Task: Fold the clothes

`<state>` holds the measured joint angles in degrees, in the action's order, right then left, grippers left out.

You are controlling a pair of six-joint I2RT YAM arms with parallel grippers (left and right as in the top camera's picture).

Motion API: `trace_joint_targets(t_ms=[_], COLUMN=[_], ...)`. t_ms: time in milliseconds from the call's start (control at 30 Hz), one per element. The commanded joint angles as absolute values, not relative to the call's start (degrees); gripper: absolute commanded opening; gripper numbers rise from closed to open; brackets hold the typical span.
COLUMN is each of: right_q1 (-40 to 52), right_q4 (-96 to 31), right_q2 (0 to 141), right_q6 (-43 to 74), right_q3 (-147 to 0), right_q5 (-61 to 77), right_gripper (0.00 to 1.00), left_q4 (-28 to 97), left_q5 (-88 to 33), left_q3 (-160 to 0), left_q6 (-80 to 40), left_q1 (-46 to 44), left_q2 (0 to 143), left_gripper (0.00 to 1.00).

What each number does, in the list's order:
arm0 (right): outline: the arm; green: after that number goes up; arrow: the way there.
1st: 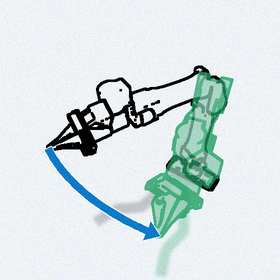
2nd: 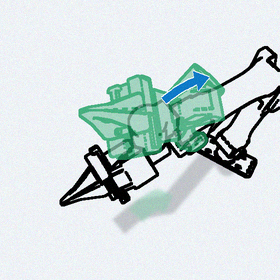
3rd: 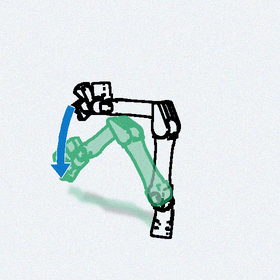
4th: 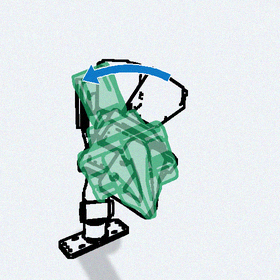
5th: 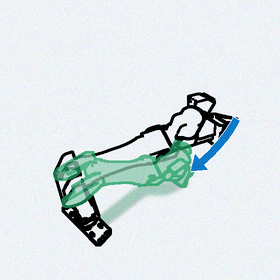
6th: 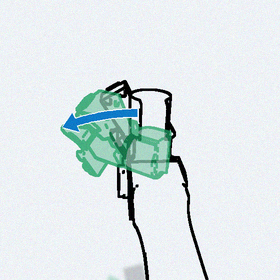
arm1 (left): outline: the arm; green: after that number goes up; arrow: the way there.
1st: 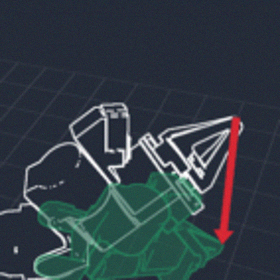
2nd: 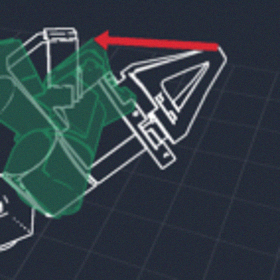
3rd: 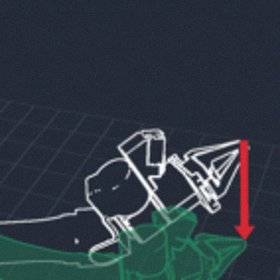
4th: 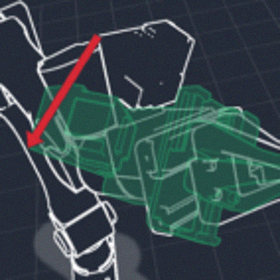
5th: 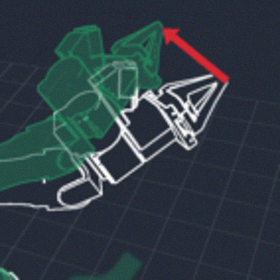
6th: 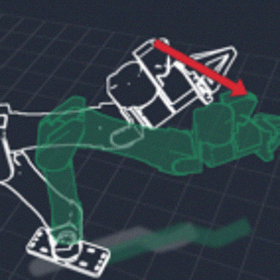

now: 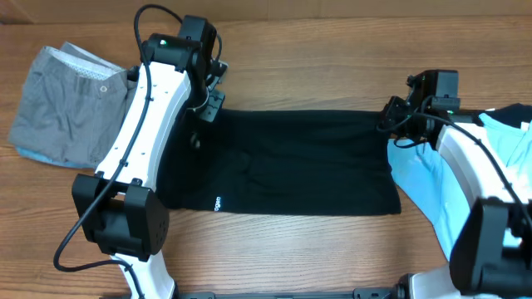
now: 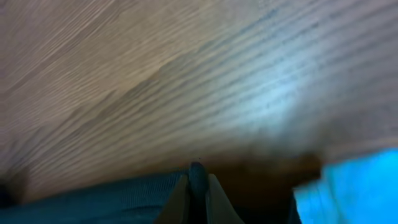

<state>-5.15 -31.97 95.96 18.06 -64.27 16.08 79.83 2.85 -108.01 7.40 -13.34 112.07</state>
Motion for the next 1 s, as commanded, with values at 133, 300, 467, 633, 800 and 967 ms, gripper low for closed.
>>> trace_joint_targets(t_ms=[133, 300, 467, 633, 800, 967], right_q1=[-5.3, -5.3, -5.3, -5.3, -5.3, -5.3], right_q4=[-44.6, -54.7, -61.5, -64.9, -65.2, -62.9], right_q2=[91.3, 91.3, 91.3, 91.3, 91.3, 91.4], right_q6=[21.4, 22.8, 22.7, 22.8, 22.8, 22.8], right_q3=[-65.3, -65.3, -65.3, -64.6, -61.7, -58.8], right_q5=[14.1, 6.2, 1.1, 0.5, 0.5, 0.5], right_gripper=[0.04, 0.04, 0.04, 0.04, 0.04, 0.24], left_q4=[86.9, 87.1, 86.8, 87.2, 87.4, 87.6], left_q5=[-1.1, -5.4, -5.8, -5.8, -5.6, -5.6], left_q3=[-105.9, -99.9, -92.3, -86.3, -83.0, -82.6], left_q6=[2.1, 2.1, 2.1, 2.1, 2.2, 2.1], left_q1=[-12.8, -12.8, -12.8, -12.8, -12.8, -12.8], left_q2=[111.4, 111.4, 111.4, 111.4, 111.4, 111.4], left_gripper=[0.11, 0.11, 0.09, 0.08, 0.09, 0.09])
